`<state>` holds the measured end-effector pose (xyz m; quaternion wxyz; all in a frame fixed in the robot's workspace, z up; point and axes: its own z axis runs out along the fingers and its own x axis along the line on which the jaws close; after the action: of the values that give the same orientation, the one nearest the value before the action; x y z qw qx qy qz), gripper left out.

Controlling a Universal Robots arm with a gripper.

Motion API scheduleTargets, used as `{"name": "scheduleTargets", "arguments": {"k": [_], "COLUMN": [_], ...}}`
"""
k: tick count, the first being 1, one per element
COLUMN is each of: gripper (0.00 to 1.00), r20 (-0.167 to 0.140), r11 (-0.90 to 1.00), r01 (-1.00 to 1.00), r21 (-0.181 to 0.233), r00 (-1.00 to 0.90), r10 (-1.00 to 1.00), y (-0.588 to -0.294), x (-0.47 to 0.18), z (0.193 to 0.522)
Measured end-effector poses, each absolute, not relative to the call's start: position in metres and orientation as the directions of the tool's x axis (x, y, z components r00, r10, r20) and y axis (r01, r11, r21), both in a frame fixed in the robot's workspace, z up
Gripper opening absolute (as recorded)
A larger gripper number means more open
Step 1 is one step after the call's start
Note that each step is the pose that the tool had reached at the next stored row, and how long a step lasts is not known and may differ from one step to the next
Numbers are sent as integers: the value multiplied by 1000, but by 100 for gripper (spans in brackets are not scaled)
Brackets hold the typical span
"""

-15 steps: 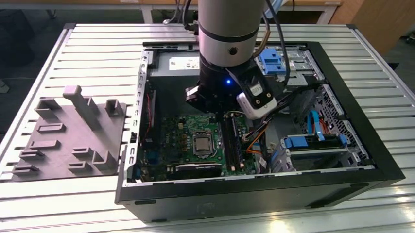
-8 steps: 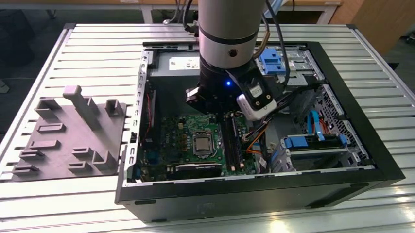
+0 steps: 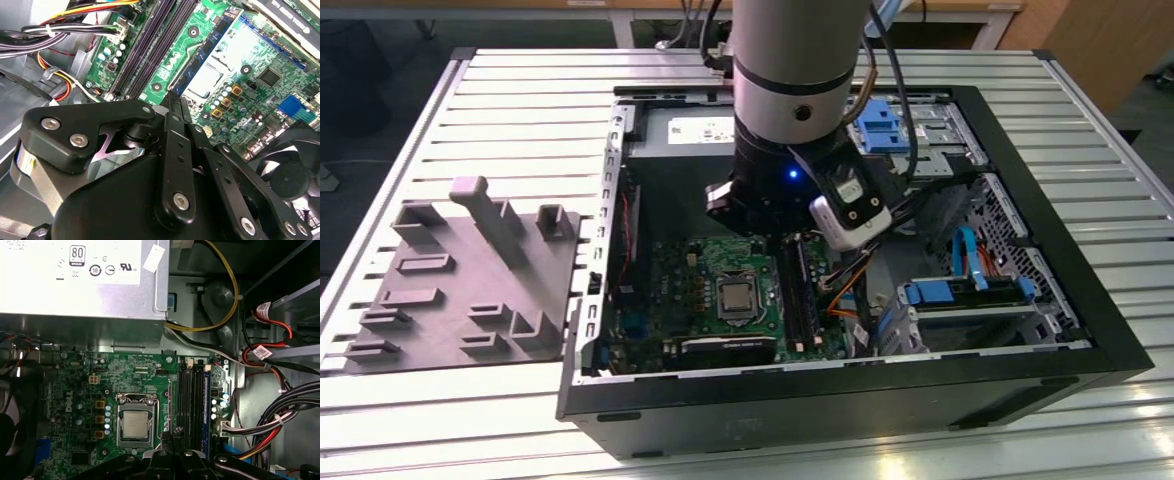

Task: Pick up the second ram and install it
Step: 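Insert the second ram into the second slot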

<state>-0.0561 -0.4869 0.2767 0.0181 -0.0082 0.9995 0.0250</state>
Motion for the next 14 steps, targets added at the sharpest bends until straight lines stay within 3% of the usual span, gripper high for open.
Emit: {"name": "scheduleTargets", "arguments": {"k": [14], "gripper": [12], "r20": [-37], "r11": [999], "r01": [-12], "r21": [50], "r00": [-999], "r10": [-10], "y": [-487], "x": [-50], "z": [272]}}
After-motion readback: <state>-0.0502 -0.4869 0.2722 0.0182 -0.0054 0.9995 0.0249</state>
